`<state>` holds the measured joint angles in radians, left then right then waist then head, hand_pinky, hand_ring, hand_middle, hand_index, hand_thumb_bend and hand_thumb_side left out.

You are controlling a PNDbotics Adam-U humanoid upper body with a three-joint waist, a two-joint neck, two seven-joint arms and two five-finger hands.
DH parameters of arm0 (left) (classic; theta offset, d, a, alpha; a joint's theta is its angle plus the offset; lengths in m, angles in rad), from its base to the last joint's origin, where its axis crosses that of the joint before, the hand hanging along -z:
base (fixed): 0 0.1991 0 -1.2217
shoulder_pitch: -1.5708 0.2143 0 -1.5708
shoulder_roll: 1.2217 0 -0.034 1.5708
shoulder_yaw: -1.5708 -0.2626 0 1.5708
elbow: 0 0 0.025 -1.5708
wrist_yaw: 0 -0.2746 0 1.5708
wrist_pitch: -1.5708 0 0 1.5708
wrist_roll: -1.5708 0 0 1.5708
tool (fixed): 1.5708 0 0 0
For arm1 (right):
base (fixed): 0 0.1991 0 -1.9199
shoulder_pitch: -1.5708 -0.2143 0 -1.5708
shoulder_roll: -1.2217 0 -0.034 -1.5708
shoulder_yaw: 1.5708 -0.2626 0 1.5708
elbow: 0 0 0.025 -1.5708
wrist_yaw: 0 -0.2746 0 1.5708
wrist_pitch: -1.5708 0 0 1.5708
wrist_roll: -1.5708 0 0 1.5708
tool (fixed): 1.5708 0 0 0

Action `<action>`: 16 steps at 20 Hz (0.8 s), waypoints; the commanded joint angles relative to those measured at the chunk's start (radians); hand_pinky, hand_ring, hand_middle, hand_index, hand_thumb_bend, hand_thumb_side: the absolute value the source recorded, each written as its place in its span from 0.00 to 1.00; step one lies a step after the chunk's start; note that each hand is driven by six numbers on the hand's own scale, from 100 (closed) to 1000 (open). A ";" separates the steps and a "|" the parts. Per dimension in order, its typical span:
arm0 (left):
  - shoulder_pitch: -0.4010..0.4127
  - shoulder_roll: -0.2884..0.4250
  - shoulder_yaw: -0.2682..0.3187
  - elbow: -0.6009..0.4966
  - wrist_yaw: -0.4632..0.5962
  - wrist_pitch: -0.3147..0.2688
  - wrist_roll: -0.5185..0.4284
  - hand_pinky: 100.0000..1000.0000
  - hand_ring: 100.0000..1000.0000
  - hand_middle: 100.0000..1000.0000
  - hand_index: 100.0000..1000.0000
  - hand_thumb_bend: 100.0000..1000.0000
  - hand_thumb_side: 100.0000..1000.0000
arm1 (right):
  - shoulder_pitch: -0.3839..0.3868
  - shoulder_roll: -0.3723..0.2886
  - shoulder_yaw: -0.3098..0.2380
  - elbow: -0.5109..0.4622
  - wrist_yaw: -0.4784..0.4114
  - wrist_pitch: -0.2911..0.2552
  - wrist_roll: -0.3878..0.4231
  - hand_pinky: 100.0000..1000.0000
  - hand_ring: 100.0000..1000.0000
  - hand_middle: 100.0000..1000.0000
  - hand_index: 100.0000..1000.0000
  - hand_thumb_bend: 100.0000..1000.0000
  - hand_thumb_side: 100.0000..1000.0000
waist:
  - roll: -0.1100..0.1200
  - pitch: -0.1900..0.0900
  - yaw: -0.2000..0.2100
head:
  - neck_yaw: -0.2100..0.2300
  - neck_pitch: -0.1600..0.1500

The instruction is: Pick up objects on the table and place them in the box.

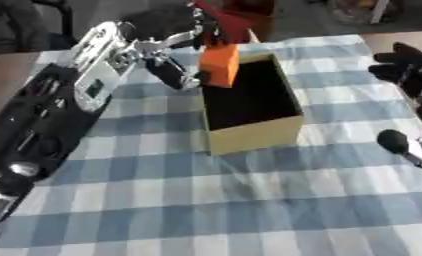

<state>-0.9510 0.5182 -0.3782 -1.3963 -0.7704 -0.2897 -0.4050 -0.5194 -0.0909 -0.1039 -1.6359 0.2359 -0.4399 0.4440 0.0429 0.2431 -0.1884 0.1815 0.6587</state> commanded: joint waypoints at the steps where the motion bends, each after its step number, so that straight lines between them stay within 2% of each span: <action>1: -0.010 -0.003 -0.013 0.003 -0.013 -0.014 -0.014 0.64 0.50 0.47 0.81 0.21 0.00 | -0.018 -0.001 0.003 -0.014 0.004 -0.003 0.005 0.86 0.82 0.83 1.00 0.68 0.55 | -0.002 -0.020 0.000 | -0.001 -0.009; 3: -0.007 -0.009 -0.018 0.008 -0.022 -0.019 -0.017 0.65 0.52 0.50 0.83 0.24 0.00 | -0.018 -0.001 0.003 -0.014 0.004 -0.003 0.007 0.86 0.82 0.83 1.00 0.68 0.55 | -0.002 -0.021 -0.001 | -0.001 -0.011; 5: -0.004 -0.013 -0.023 0.011 -0.033 -0.024 -0.015 0.67 0.57 0.57 0.85 0.29 0.07 | -0.018 0.000 0.003 -0.013 0.004 -0.004 0.009 0.86 0.82 0.83 1.00 0.68 0.55 | -0.002 -0.021 -0.001 | -0.001 -0.012; 7: -0.002 -0.015 -0.025 0.012 -0.040 -0.029 -0.011 0.71 0.66 0.68 0.88 0.36 0.16 | -0.018 0.000 0.003 -0.013 0.004 -0.004 0.010 0.86 0.82 0.83 1.00 0.68 0.55 | -0.003 -0.021 -0.002 | 0.000 -0.012; 8: -0.002 -0.014 -0.026 0.010 -0.043 -0.031 -0.008 0.74 0.71 0.75 0.89 0.45 0.27 | -0.018 0.000 0.003 -0.012 0.004 -0.004 0.010 0.86 0.82 0.83 1.00 0.68 0.55 | -0.003 -0.021 -0.002 | 0.000 -0.012; 9: -0.002 -0.014 -0.025 0.007 -0.046 -0.032 -0.003 0.75 0.72 0.77 0.90 0.47 0.30 | -0.018 0.000 0.002 -0.012 0.004 -0.004 0.010 0.86 0.82 0.83 1.00 0.68 0.55 | -0.004 -0.021 -0.002 | 0.001 -0.013; 11: -0.001 -0.013 -0.023 -0.001 -0.052 -0.032 0.005 0.79 0.77 0.84 0.93 0.55 0.42 | -0.018 0.001 0.002 -0.012 0.004 -0.004 0.010 0.86 0.82 0.83 1.00 0.68 0.55 | -0.005 -0.020 0.000 | 0.001 -0.014; 13: -0.001 -0.011 -0.019 -0.009 -0.053 -0.031 0.013 0.80 0.79 0.86 0.93 0.57 0.46 | -0.017 0.001 0.001 -0.012 0.003 -0.004 0.009 0.86 0.82 0.83 1.00 0.68 0.55 | -0.007 -0.020 0.004 | 0.001 -0.015; 16: -0.001 -0.005 -0.009 -0.026 -0.040 -0.026 0.030 0.81 0.79 0.87 0.93 0.53 0.48 | -0.016 0.000 -0.001 -0.011 0.004 -0.003 0.007 0.86 0.82 0.83 1.00 0.68 0.55 | -0.011 -0.022 0.011 | -0.001 -0.014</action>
<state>-0.9362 0.4917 -0.4053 -1.4010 -0.8154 -0.3173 -0.3857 -0.5196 -0.0840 -0.1040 -1.6359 0.2360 -0.4432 0.4522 0.0354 0.2431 -0.1772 0.1819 0.6540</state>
